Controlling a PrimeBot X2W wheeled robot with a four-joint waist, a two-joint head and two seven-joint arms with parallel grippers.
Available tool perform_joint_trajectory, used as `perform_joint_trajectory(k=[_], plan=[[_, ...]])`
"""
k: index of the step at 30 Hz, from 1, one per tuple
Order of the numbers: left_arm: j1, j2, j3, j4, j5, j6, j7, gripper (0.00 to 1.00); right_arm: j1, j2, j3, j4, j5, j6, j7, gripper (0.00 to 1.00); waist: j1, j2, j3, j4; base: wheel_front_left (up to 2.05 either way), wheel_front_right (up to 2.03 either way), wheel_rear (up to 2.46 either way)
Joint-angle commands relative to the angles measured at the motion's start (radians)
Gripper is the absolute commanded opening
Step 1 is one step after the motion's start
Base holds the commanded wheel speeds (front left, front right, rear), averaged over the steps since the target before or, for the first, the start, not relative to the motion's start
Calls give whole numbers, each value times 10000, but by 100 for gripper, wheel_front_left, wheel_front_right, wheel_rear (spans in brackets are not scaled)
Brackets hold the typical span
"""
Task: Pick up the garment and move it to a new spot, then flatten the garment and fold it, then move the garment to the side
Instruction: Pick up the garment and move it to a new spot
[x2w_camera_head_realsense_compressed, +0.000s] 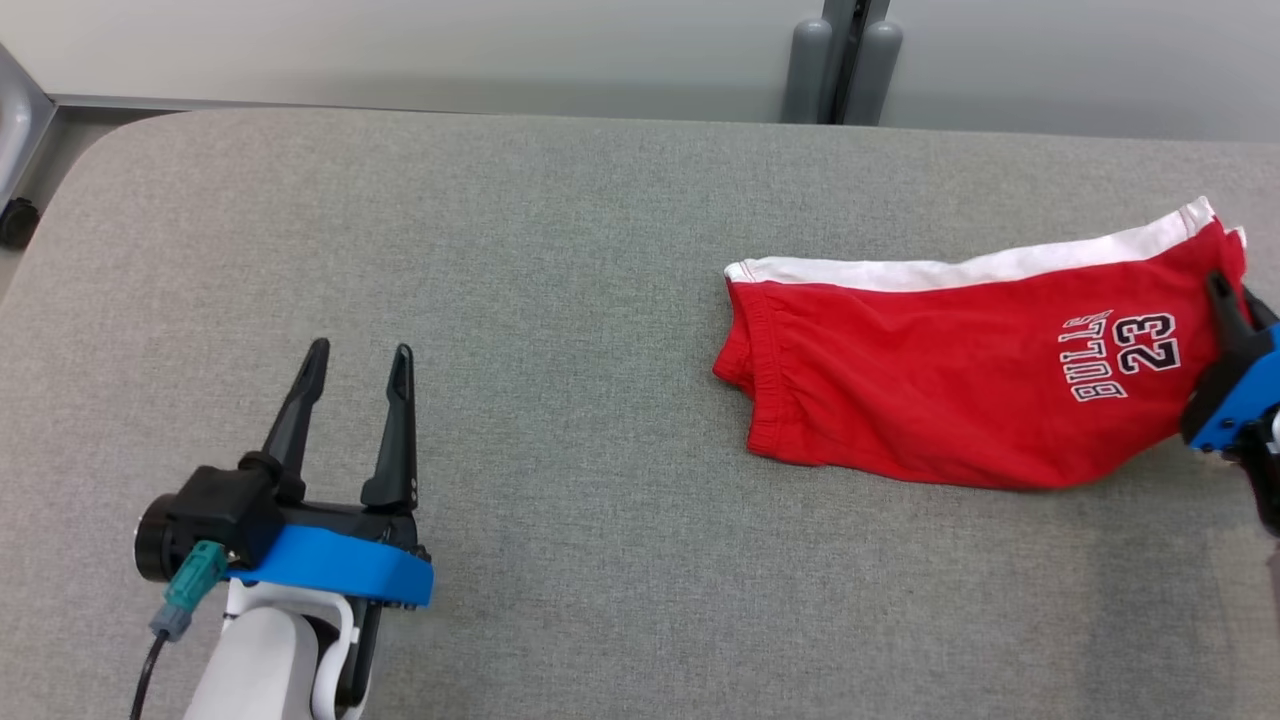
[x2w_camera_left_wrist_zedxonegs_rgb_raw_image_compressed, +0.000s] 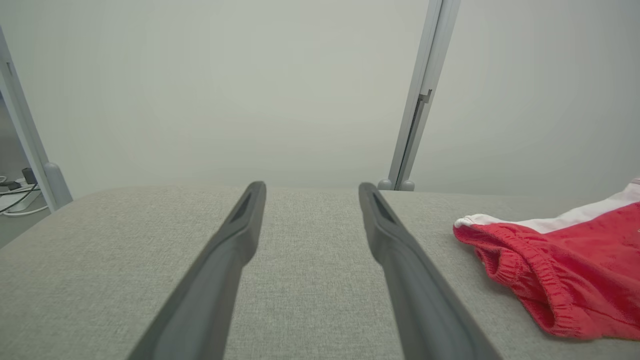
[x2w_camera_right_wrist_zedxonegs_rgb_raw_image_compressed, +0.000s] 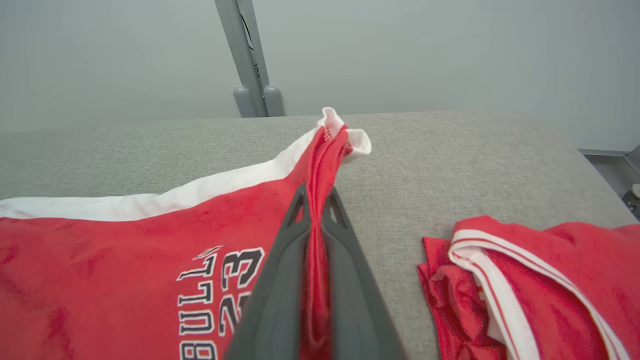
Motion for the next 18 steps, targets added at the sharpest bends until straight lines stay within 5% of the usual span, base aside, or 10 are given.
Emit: perform_joint_trajectory(k=[1, 11, 18], plan=[[165, 49, -49, -8, 22, -13, -43, 100, 230, 199, -36, -271, -174, 1, 120, 0, 0, -1, -50, 8, 0, 0, 0], [147, 171, -276, 79, -64, -14, -43, 100, 244, 1767, 876, -2101, -1003, 1, 1382, 0, 0, -1, -190, 221, 0, 0, 0], [-190, 112, -599, 176, -143, -14, -43, 100, -344, 2686, 1725, -1765, -1262, 1, 1834, 0, 0, -1, -63, 599, 0, 0, 0]])
